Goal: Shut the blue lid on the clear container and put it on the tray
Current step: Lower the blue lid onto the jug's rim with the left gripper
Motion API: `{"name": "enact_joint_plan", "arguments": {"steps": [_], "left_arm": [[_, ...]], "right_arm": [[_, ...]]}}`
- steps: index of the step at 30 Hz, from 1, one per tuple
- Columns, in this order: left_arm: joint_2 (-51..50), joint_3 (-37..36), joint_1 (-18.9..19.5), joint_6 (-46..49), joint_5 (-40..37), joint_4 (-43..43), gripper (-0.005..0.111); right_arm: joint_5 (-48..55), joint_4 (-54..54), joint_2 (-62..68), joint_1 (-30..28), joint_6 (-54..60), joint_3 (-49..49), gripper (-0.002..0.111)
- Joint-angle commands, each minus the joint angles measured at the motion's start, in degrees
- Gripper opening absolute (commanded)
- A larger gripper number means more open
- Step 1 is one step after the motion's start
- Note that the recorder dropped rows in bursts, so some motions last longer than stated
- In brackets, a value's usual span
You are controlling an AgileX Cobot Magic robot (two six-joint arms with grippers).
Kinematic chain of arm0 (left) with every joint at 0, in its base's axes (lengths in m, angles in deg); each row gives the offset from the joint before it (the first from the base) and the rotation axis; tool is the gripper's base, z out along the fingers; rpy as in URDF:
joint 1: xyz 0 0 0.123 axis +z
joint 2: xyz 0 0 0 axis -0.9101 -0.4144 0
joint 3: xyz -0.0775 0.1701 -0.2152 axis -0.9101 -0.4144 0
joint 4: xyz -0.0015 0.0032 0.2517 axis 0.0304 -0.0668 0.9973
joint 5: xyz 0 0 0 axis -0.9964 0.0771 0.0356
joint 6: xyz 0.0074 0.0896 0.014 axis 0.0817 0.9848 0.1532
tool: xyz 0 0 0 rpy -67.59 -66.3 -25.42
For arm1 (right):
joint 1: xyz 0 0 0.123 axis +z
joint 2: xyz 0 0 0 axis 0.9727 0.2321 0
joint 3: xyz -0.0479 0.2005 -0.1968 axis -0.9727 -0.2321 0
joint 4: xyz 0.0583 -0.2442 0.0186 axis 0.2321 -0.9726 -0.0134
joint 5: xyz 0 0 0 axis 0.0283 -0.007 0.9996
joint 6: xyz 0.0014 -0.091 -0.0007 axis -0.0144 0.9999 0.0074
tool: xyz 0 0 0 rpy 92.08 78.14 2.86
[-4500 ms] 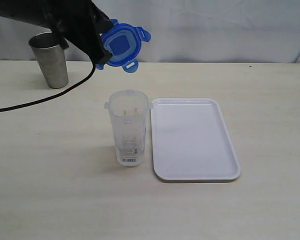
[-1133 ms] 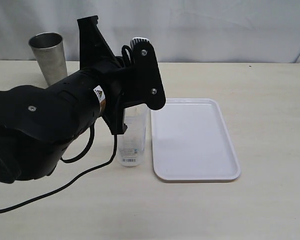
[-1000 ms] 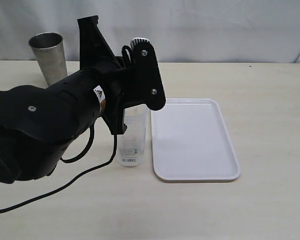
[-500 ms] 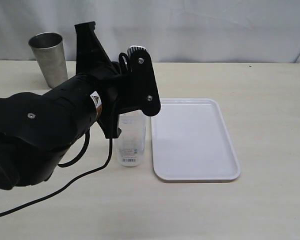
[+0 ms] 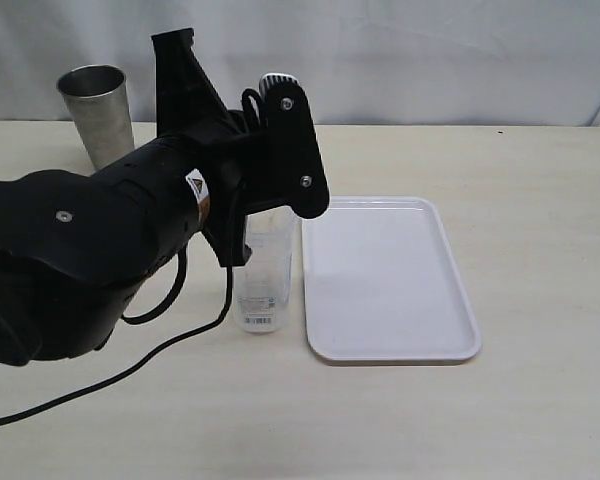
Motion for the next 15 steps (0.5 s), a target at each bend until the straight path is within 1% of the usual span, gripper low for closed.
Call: {"name": "enact_joint_plan", "arguments": {"steps": [1, 8, 15], "left_arm": [[0.0, 0.4, -0.2, -0.8, -0.4, 0.1, 0.000], [0.0, 0.4, -0.3, -0.6, -1.4, 0.1, 0.000], [0.0, 0.4, -3.5, 0.5, -4.5, 0.1, 0.000]], "right_arm": [[-0.3, 0.1, -0.2, -0.2, 0.0, -0.2, 0.004], [-0.3, 0.1, -0.2, -0.2, 0.0, -0.2, 0.004], [-0.3, 0.1, -0.2, -0.2, 0.0, -0.2, 0.004]]}}
